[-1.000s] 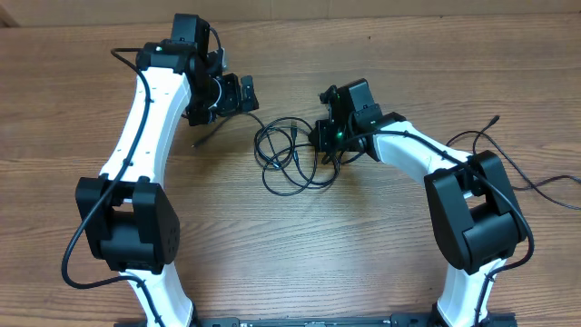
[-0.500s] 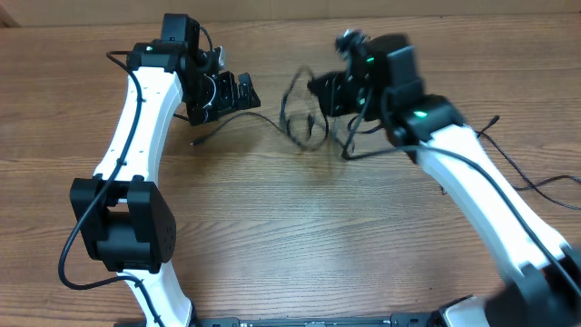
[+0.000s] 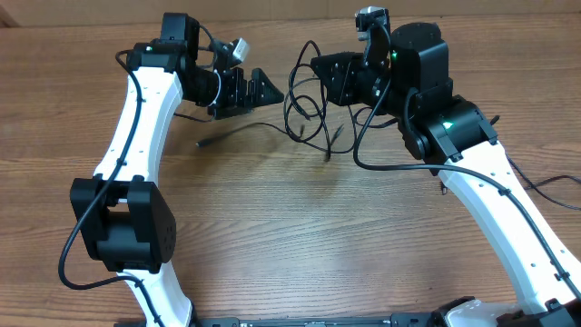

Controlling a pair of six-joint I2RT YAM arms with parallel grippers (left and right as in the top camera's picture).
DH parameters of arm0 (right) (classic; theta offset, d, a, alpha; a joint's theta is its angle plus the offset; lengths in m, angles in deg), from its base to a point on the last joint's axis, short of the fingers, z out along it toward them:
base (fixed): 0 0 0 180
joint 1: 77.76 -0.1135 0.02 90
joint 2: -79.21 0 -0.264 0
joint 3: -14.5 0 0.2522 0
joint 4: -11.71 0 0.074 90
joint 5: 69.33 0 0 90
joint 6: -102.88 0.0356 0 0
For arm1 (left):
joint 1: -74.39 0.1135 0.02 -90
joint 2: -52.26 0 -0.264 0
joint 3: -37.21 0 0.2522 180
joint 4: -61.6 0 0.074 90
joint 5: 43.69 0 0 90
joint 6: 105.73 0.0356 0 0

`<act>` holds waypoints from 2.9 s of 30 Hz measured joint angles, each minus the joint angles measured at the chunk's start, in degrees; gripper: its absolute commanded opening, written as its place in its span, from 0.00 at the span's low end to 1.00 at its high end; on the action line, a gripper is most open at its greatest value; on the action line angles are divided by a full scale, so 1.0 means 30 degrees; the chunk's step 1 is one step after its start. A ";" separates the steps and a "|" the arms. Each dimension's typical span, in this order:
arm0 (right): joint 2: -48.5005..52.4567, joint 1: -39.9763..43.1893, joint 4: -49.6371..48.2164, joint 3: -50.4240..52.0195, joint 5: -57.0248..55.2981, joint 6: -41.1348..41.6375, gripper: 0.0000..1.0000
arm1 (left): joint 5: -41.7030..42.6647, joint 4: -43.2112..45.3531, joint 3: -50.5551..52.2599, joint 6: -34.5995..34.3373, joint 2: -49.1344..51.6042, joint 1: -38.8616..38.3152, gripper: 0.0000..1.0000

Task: Untangle cables

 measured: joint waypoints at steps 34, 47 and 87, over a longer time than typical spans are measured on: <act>-0.5282 -0.0036 -0.2790 0.0000 0.0838 0.0080 0.04 | -0.9180 -0.0393 0.0000 -0.3373 0.3825 -0.1552 0.31; -0.5989 -0.0036 -0.3432 0.0000 -0.1180 -0.0976 0.04 | -1.1868 -0.1209 0.0000 -0.3359 0.5457 -0.0605 0.44; -0.6717 -0.0036 0.0000 -0.0102 -0.4918 -0.3854 0.04 | -0.9952 -0.2018 -0.2543 -0.2266 0.5100 0.0678 0.80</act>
